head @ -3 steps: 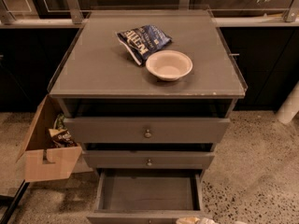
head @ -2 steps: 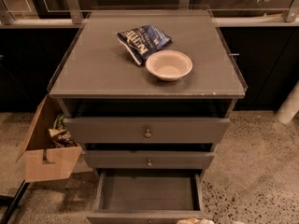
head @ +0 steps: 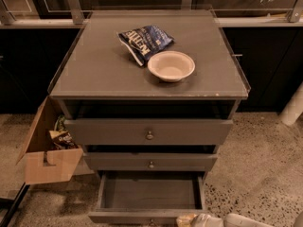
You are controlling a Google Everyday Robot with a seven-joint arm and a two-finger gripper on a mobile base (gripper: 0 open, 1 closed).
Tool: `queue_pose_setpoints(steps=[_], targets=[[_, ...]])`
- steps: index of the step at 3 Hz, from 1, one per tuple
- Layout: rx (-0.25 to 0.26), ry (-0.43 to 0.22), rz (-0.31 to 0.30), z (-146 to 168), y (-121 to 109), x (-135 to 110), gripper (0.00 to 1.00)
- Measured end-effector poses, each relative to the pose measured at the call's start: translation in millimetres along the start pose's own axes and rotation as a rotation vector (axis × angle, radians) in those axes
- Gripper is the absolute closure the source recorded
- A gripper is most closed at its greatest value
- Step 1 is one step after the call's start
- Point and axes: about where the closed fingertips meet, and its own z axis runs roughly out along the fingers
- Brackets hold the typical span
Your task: Close bottom drawer
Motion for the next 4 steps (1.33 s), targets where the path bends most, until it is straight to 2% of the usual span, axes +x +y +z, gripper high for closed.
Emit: queue_pose_setpoints(steps=[1,3,4], targets=[[-0.002,-0.004,-0.014,6,-8,-16,1.00],[-0.020,-0.020,-0.028,12,-8,-13,1.00],[0.005,-0.022,-0.031,14,-20,-13,1.00]])
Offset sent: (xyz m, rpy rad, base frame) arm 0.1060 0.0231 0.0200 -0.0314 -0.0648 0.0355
